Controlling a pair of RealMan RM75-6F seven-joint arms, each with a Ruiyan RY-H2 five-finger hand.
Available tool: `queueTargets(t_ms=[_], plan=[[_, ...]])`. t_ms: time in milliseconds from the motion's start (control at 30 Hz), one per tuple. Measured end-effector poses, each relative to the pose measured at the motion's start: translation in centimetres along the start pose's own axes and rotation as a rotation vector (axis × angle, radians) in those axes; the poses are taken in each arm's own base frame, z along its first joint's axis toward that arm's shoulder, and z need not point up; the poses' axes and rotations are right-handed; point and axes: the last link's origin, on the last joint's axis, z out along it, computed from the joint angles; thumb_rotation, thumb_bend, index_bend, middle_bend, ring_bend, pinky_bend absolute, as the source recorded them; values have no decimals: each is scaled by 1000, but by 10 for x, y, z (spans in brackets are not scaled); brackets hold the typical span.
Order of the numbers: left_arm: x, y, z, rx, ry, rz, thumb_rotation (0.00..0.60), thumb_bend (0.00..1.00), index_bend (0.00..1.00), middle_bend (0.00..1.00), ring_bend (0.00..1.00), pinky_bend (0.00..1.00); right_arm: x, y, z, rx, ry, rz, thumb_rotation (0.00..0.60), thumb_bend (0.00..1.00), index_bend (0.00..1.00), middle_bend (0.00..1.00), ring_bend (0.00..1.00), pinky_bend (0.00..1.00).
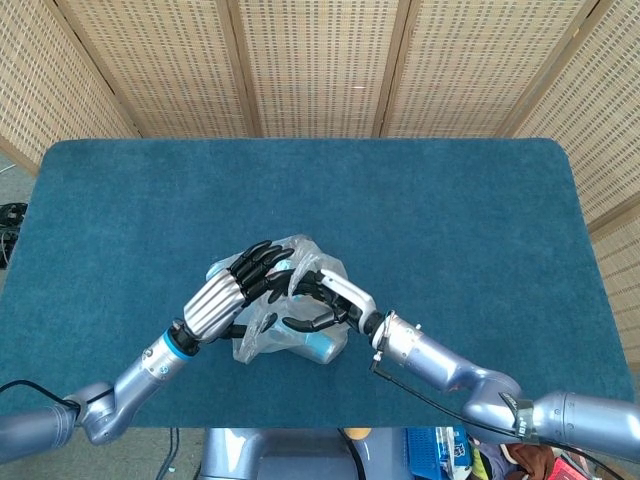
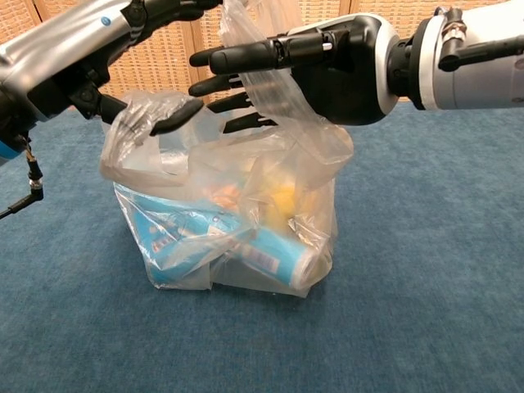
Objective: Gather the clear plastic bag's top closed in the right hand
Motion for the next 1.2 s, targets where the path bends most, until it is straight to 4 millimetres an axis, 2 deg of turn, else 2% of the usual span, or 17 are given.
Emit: queueTargets(t_ms=[200,567,867,1200], plan=[[9,2,2,-3,20,-10,600,539,110,0,0,0,0,-1,-1,2,0,2,600,364,318,378,200,156],[35,3,2,-3,66,14,600,545,115,0,0,0,-2,-1,-5,2,-3,18,600,364,318,378,200,156],[65,6,9,-3,117,53,600,546,115,0,0,0,-11,-11,-6,25,-28,37,600,364,318,378,200,156],[91,-2,14,31,152,124,600,546,115,0,0,0,-13,-14,-6,32,-28,43,600,364,318,378,200,156]])
